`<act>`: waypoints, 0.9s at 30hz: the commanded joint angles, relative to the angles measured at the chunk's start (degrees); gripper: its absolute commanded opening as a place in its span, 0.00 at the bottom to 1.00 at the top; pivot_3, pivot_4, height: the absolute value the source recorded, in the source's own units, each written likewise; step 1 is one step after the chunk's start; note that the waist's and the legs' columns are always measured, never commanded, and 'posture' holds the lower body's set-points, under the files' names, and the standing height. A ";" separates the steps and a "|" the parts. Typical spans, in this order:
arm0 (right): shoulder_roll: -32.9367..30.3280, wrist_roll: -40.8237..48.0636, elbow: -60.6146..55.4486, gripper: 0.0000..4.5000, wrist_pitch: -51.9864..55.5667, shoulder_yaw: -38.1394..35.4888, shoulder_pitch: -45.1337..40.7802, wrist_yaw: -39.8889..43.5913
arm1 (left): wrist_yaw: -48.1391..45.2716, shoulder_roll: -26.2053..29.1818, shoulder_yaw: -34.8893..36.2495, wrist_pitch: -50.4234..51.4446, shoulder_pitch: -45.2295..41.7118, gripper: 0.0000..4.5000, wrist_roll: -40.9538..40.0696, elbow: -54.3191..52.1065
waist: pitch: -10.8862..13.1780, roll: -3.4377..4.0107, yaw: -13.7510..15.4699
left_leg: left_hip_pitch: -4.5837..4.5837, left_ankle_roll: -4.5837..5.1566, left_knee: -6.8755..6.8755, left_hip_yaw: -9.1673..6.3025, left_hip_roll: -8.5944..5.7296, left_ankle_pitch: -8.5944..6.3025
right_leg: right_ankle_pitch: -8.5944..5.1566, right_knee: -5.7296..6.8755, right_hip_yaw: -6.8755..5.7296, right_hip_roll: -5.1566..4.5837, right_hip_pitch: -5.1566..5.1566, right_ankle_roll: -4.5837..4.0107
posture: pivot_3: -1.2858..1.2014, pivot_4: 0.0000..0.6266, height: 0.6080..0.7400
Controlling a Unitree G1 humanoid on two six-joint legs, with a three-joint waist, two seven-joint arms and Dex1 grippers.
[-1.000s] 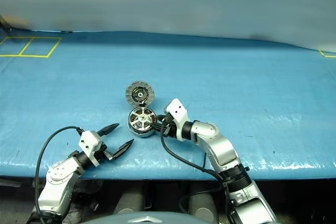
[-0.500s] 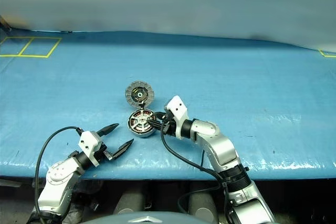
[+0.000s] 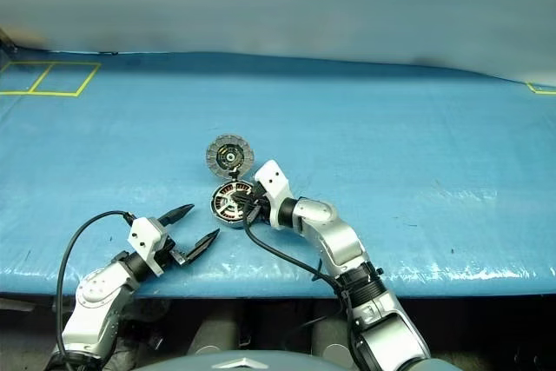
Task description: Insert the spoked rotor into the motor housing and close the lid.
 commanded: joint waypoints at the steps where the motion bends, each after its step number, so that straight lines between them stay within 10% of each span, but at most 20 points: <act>1: 0.34 -1.81 1.86 0.01 -0.48 0.92 0.25 -0.91 | 0.59 -0.04 0.99 -0.69 0.77 1.00 0.03 -0.96 | -0.01 0.01 -0.13 | 0.02 0.00 -0.01 -0.01 0.01 0.00 | 0.00 0.00 0.01 0.00 0.01 0.00 | 0.52 0.24 1.00; 27: -4.59 0.49 -12.01 0.01 -0.12 -6.21 1.44 -2.90 | 1.07 -1.15 0.68 -0.05 0.92 1.00 -1.13 -2.07 | -0.12 0.07 0.01 | 0.16 -0.35 -0.08 0.08 0.17 -0.22 | -0.12 -0.04 -0.04 -0.12 0.02 0.18 | 0.52 0.24 1.00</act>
